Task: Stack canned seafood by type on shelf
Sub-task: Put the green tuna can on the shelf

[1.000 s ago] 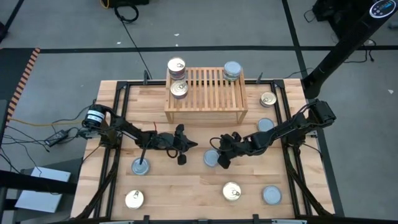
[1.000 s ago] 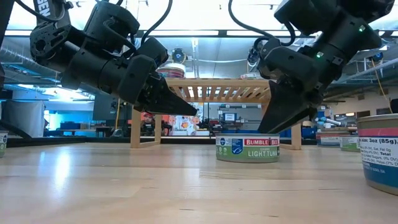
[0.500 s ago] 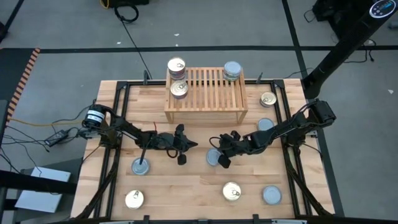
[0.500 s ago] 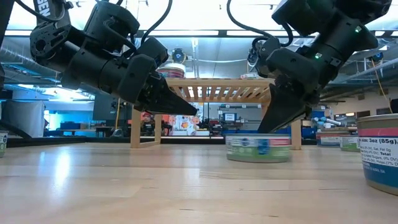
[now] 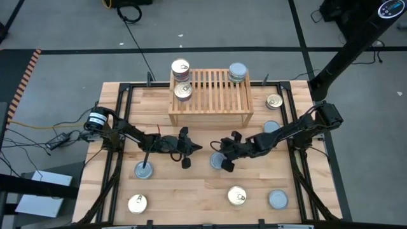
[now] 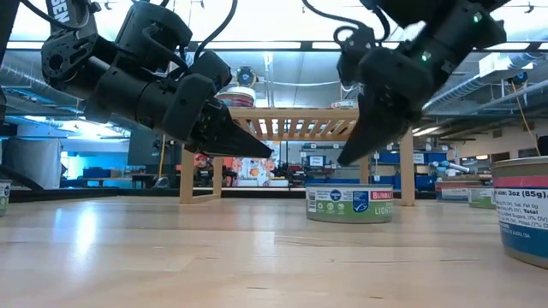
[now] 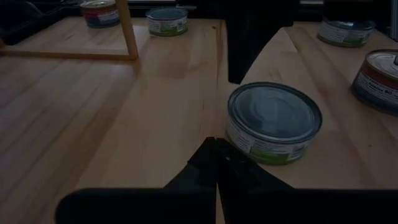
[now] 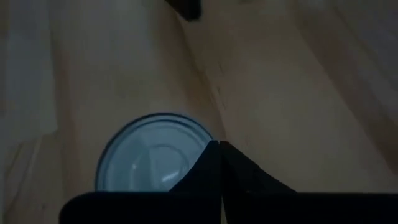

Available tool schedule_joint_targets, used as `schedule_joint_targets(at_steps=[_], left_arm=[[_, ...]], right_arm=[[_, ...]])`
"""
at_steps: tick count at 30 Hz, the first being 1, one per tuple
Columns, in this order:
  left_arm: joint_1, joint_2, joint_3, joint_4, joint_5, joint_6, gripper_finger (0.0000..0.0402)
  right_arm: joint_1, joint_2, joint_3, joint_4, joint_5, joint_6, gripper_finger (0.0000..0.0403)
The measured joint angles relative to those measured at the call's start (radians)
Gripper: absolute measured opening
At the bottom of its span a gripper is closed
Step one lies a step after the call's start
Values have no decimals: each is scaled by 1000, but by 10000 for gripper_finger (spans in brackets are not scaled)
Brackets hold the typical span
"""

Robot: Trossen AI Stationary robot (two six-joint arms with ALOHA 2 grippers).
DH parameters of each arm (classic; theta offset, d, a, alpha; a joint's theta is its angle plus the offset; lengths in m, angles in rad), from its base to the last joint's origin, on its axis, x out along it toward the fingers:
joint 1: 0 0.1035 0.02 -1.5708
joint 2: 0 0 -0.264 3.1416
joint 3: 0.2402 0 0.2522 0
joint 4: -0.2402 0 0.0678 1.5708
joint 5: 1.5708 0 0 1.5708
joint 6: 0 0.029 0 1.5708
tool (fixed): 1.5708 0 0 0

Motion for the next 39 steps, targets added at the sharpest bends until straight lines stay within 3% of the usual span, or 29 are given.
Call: schedule_joint_targets(at_steps=[9, 19, 26, 39], left_arm=[[2, 0, 45, -64, 43, -104, 5], [14, 126, 210, -183, 46, -34, 5], [17, 172, 251, -174, -31, 82, 5], [32, 242, 258, -84, 4, 106, 5]], right_arm=[[95, 0, 62, -76, -159, -63, 13], [209, -1, 45, -104, -145, -18, 7], [169, -1, -27, -7, -143, -40, 7], [100, -2, -116, 96, -224, -107, 7]])
